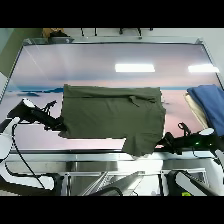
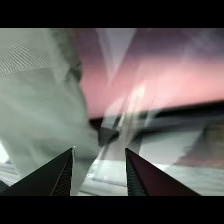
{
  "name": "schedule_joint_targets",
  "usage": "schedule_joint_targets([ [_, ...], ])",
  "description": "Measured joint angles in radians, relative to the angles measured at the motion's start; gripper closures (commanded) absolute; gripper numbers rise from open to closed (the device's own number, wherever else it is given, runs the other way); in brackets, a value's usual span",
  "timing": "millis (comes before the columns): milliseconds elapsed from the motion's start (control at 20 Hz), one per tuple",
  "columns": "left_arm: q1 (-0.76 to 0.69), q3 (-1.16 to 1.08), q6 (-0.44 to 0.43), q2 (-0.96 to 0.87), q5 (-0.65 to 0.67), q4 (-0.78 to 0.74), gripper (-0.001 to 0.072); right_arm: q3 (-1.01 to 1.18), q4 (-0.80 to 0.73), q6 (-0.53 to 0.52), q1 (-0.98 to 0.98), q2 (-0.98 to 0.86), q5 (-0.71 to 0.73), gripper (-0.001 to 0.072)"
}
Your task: Fold the shirts.
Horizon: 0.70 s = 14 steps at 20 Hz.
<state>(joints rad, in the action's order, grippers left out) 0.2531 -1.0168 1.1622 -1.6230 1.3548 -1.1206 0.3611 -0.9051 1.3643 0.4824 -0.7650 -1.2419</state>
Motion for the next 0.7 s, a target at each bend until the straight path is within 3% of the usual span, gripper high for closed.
schedule_joint_targets([
  [350,0.0,-0.04,0.027,-0.001,0.001,-0.015,0.0691,-0.053,0.128,-0.095,-0.02,-0.007,0.08,0.0354],
  [600,0.001,-0.047,0.033,-0.001,0.019,-0.011,0.0691,-0.058,0.211,-0.116,-0.163,-0.008,0.164,0.0355],
  [650,0.0,-0.048,0.033,-0.001,0.022,-0.01,0.0691,-0.058,0.226,-0.117,-0.188,-0.008,0.174,0.0423],
  [700,0.0,-0.048,0.034,-0.001,0.025,-0.005,0.0691,-0.059,0.232,-0.123,-0.204,-0.008,0.184,0.0575],
])
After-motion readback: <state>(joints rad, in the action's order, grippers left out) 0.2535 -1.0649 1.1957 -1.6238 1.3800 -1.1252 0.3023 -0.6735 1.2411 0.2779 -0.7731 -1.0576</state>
